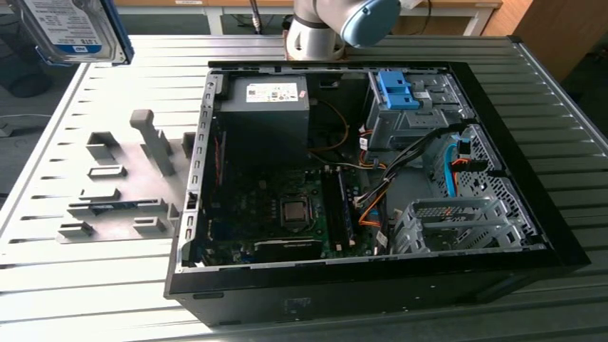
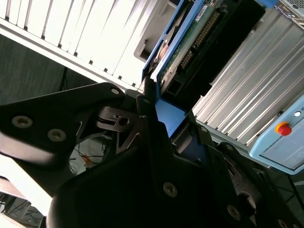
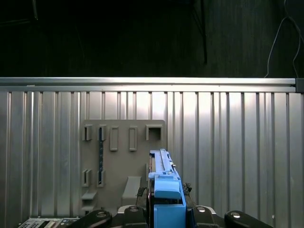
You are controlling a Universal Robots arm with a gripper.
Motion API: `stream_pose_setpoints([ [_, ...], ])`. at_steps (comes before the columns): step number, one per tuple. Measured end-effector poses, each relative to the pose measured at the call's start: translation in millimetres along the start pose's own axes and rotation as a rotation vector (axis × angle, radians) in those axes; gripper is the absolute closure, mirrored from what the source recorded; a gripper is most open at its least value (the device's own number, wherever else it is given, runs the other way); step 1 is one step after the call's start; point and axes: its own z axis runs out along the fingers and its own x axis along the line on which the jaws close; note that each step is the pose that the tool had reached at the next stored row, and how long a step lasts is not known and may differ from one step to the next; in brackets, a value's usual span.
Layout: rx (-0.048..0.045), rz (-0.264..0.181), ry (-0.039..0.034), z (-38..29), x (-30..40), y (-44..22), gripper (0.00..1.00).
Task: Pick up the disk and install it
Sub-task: 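Pick up the disk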
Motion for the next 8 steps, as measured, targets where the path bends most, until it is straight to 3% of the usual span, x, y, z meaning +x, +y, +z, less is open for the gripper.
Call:
stream_pose_setpoints([
  [8, 0.0001, 0.0, -0.0001, -0.1, -0.2, -13.9, 0.63],
])
